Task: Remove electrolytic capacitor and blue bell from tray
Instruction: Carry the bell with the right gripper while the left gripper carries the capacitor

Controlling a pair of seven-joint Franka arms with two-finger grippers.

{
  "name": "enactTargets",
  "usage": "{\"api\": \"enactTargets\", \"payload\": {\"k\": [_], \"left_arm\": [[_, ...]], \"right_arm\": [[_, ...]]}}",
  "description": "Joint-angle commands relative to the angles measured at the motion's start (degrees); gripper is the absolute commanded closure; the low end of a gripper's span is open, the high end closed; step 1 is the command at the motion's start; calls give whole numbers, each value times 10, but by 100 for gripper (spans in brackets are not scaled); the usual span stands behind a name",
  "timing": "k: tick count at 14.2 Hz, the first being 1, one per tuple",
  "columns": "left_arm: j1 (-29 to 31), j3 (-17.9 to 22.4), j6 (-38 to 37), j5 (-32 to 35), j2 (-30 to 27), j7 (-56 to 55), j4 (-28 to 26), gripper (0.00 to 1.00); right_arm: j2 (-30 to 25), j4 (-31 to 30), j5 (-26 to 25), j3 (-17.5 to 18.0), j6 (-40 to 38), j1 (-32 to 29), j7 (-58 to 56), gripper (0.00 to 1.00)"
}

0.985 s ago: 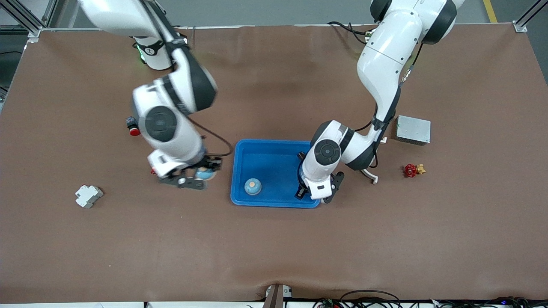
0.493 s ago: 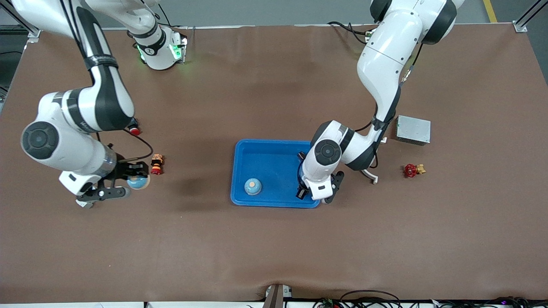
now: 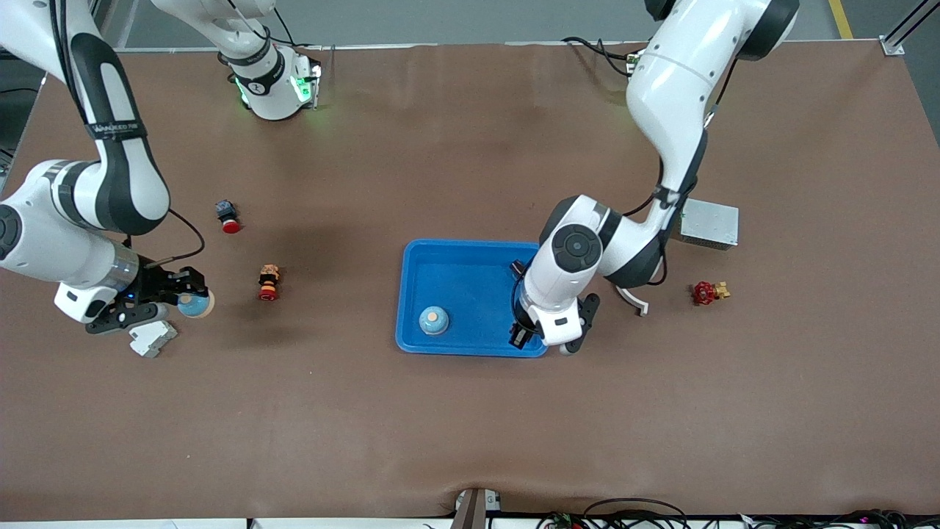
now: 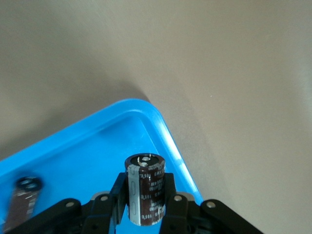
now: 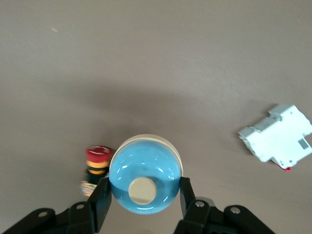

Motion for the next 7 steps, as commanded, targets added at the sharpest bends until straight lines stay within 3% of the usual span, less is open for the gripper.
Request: {"api": "enactTargets", "payload": {"k": [1,4,7], "left_arm": [[20,0,-110,-6,-71,88,-19,100],[63,-6,-193,-14,-134,184,-44,100],[126,-23,-213,-32,-223,338,-139,100]], "right_arm": [[-24,-74,13,11,60,-12,-18,100],[-25,-120,13,11,119,-18,-20,100],[-23,-149,13,11,162,-22,-21,100]]}}
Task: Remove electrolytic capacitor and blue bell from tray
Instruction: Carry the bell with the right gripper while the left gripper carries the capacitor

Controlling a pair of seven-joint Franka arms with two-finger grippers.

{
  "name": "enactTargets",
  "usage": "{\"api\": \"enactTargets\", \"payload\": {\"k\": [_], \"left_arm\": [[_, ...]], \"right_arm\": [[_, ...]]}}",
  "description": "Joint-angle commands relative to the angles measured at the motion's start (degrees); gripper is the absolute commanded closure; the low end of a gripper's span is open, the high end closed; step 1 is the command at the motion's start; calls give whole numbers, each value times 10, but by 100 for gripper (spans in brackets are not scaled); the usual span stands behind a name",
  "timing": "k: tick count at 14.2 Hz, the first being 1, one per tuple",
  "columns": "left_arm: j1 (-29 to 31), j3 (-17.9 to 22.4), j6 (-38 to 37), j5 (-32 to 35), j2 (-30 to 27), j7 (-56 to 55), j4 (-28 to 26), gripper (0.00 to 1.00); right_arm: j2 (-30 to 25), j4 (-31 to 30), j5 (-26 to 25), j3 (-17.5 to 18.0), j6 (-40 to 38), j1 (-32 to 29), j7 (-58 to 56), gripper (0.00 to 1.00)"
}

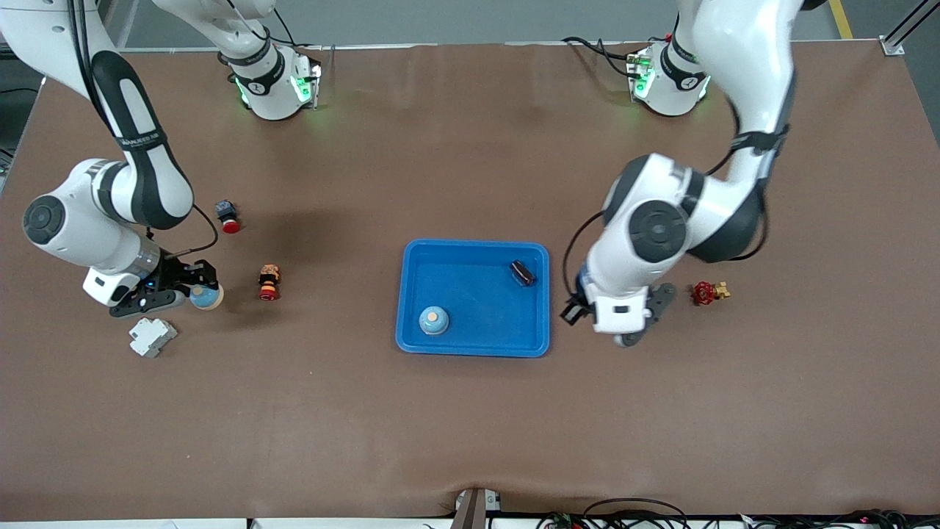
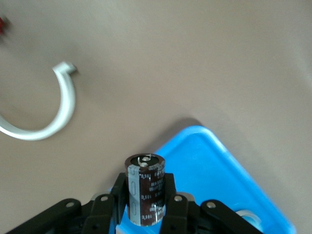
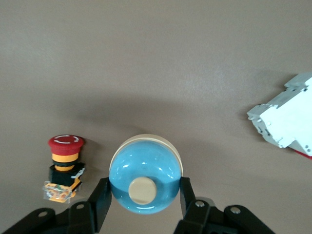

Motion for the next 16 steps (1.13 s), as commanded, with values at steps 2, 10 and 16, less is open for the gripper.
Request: {"api": "enactTargets", "payload": {"k": [2,10,16], "left_arm": [[70,-14,1,-20,-132,182,-176,100],[154,-14,90,56,-117,342,-272,100],[156,-11,166,102,-21,336,-269,100]], "right_arm": [[-19,-43,12,9,39,-21,-19,100],[13,-70,12,9,97,-26,-20,100],[30,-69,12,9,117,-23,-17,100]]}}
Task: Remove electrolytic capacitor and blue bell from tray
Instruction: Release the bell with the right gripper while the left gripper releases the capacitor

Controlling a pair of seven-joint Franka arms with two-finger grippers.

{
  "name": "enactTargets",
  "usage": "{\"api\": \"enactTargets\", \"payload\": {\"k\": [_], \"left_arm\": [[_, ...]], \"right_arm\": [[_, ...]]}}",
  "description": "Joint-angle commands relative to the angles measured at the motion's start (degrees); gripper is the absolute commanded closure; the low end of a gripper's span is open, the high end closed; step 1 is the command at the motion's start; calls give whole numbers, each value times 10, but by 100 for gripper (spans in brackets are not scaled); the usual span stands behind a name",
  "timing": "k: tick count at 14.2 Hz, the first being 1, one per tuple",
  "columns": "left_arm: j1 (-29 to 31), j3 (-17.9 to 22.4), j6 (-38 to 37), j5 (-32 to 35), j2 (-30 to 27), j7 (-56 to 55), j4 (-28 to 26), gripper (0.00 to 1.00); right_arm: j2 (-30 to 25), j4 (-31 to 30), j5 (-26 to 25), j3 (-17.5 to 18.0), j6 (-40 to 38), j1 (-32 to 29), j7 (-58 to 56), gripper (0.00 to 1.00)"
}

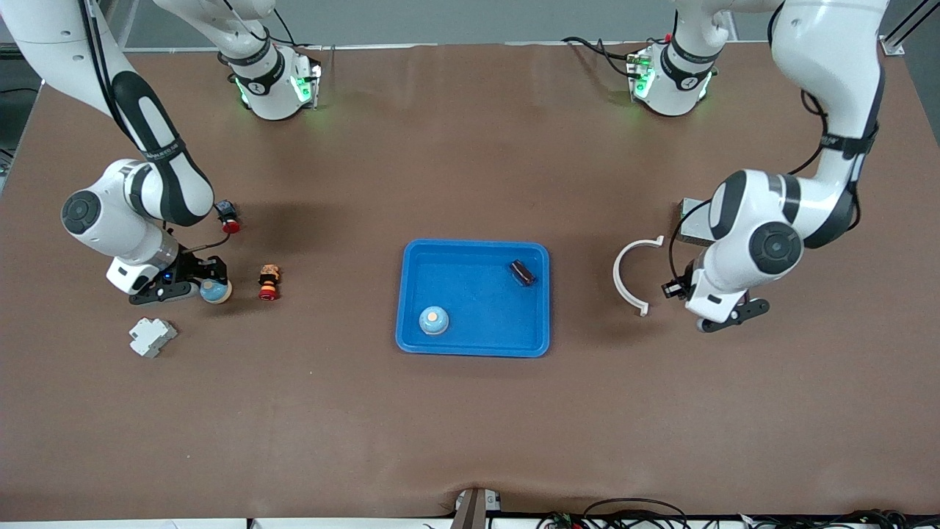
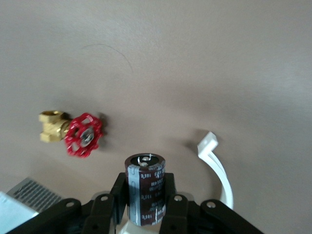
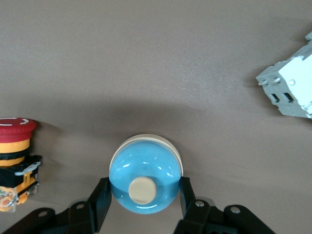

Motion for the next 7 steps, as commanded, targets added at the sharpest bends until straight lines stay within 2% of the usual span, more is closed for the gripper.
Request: {"api": "enactTargets", "payload": {"k": [1,2,3,4,7], "left_arm": [[9,-4,8,26,23,-1,8,100],[13,-4,20,26,31,0,8,100],[16,-4,32,26,40,0,8,100],[16,-4,37,26,44,0,9,100],[15,-4,38,26,53,0,16,100]], "right_arm": [[-4,-6,12,9,8,-7,-8,100],[-3,-4,12,9,7,-6,-7,93],[0,-2,12,9,8,-6,-6,11],[2,-1,11,9,9,-6,-7,0],[0,9,11,10,-1,-5,-10,0]]}}
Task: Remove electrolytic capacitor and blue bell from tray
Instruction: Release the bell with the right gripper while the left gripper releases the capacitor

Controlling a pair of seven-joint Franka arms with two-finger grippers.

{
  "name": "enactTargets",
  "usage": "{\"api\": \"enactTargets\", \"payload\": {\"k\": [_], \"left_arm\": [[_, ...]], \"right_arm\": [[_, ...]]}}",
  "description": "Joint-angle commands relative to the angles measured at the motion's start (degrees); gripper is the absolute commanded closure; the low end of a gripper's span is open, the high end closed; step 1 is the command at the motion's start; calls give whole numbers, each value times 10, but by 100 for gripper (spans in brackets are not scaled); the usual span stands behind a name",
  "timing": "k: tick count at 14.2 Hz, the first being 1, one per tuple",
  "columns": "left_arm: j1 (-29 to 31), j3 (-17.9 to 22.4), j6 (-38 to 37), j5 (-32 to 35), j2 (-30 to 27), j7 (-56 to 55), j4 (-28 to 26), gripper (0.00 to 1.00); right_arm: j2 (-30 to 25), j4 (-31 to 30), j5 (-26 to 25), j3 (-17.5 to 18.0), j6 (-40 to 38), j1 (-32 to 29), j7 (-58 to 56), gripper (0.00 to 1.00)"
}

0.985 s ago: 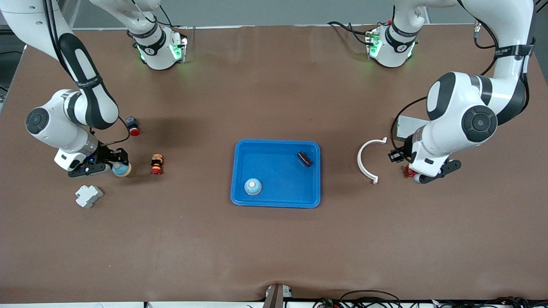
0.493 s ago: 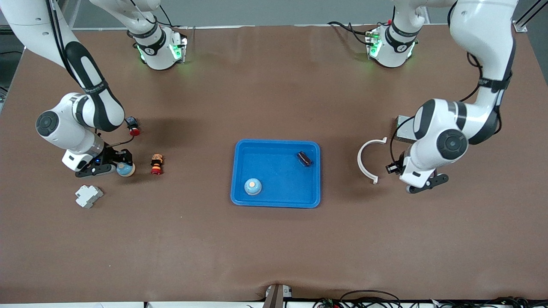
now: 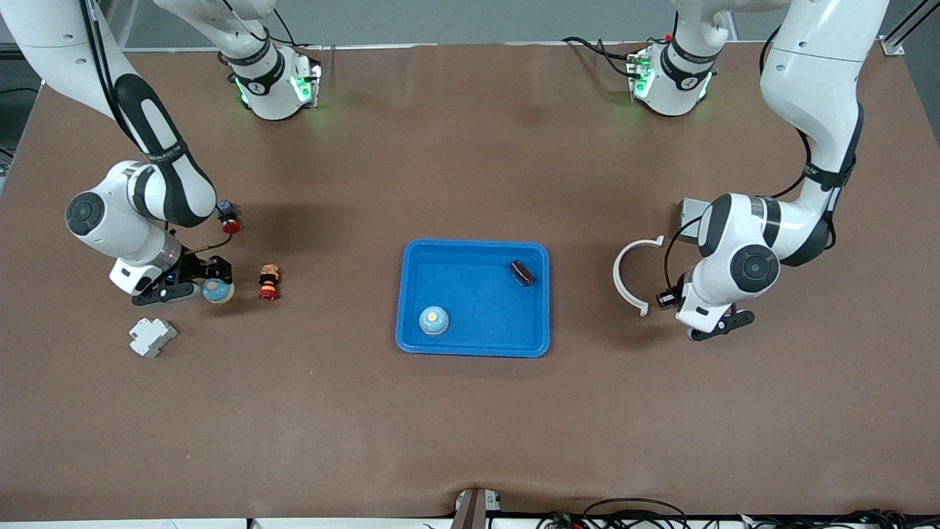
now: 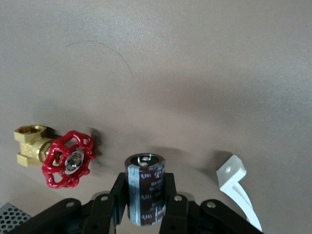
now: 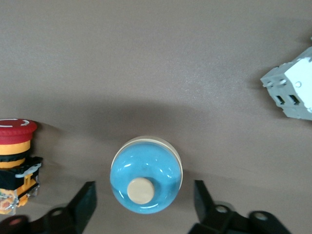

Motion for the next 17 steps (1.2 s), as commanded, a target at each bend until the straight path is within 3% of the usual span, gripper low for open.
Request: {"api": "enactTargets", "payload": {"k": [1,3,6,9,10,11,12,13,14,17], "left_arm": [[3,-4,2,15,15,1,18,100],[-1,-3,2,15,30,0,24,100],[-3,-3,2,15,35,-4,29,100],[-1,-3,2,15,35,-4,30,100],[-1,-3,2,15,35,-4,30,91],[0,-3,2,15,35,-4,30,74],[-1,-4,2,15,35,-4,30,50],[-1,-4,2,15,35,-4,30,10],[-3,-4,2,15,34,-6,30,0],[-7,-7,-1,15,27,-23,33,0]], "right_arm": [[-6,16,11,8,-6,0,-8,0],[-19,47,11,8,-60,21,0,0],[-25,145,3,7,-191,84,120,0],[-18,218,-5,8,-227,151,232,0],[-9,234,-5,8,-227,171,270,0],[4,249,-5,8,-226,193,314,0],[16,267,-5,8,-225,216,355,0],[32,288,-5,8,-225,238,388,0],[48,308,-5,8,-225,255,418,0],[103,370,-11,7,-225,312,510,0]]}}
